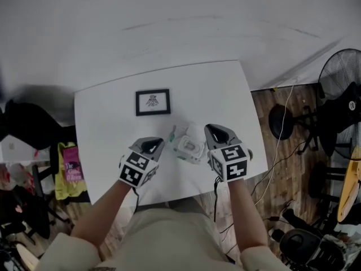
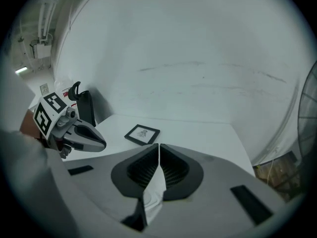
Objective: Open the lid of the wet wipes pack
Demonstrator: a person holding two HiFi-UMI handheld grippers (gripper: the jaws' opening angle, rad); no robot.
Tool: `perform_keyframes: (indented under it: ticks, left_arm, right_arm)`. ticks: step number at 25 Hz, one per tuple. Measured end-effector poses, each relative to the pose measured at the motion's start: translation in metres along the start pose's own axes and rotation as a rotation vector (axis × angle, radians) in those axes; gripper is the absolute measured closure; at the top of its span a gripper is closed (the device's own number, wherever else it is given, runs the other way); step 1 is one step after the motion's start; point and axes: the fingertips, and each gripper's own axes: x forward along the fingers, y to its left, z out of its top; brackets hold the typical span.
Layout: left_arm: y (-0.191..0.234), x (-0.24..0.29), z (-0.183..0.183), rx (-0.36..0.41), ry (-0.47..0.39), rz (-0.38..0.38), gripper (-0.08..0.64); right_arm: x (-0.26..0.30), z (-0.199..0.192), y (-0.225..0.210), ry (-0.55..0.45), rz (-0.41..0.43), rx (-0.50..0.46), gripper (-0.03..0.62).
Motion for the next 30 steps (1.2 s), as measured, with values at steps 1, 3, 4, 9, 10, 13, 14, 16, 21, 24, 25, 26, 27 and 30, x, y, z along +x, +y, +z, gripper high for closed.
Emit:
perform_keyframes:
  ticks: [1,3,4,9,10,13,14,16,21,24,25,26,27,30]
  left_arm:
    - [0.0,-0.009,0.011,0.016,-0.025,0.007,0.537]
    - [-0.004,-0.028,0.032,0.043,-0.079,0.014,0.537]
    - [-0.006,-0.037,0.042,0.055,-0.106,0.016,0.537]
    - [-0.021,-0.082,0.09,0.135,-0.247,0.033,0.537]
    - [-0.024,-0.091,0.099,0.15,-0.271,0.037,0.537]
    - [-0.032,-0.119,0.122,0.154,-0.341,0.029,0.537]
    - [-0.034,-0.128,0.127,0.141,-0.361,0.021,0.537]
    - [-0.037,-0.146,0.137,0.123,-0.401,0.01,0.537]
    - [-0.046,-0.186,0.152,0.17,-0.474,0.034,0.537]
    - [-0.046,-0.207,0.156,0.171,-0.518,0.078,0.537]
    - [-0.046,-0.212,0.157,0.17,-0.532,0.092,0.537]
    - [-0.046,-0.217,0.158,0.171,-0.545,0.102,0.537]
    - [-0.048,-0.221,0.158,0.175,-0.554,0.108,0.537]
    - [-0.054,-0.226,0.154,0.196,-0.546,0.106,0.537]
  right_arm:
    - [-0.012,0.011,0.004,-0.025,-0.004,-0.012,0.56]
    - [-0.036,0.032,0.014,-0.082,-0.009,-0.03,0.56]
    - [-0.047,0.041,0.019,-0.112,-0.012,-0.038,0.56]
    - [-0.103,0.083,0.036,-0.245,-0.042,-0.073,0.561]
    - [-0.114,0.09,0.04,-0.268,-0.049,-0.078,0.561]
    - [-0.147,0.109,0.055,-0.318,-0.048,-0.085,0.561]
    - [-0.157,0.115,0.061,-0.335,-0.044,-0.087,0.561]
    - [-0.176,0.126,0.07,-0.386,-0.039,-0.097,0.561]
    - [-0.213,0.139,0.086,-0.452,-0.062,-0.139,0.561]
    - [-0.228,0.139,0.094,-0.465,-0.071,-0.141,0.561]
    - [-0.233,0.138,0.095,-0.474,-0.075,-0.134,0.561]
    - [-0.236,0.138,0.097,-0.486,-0.076,-0.127,0.561]
    - [-0.239,0.137,0.099,-0.492,-0.072,-0.122,0.566]
    - [-0.241,0.127,0.106,-0.472,-0.053,-0.117,0.568]
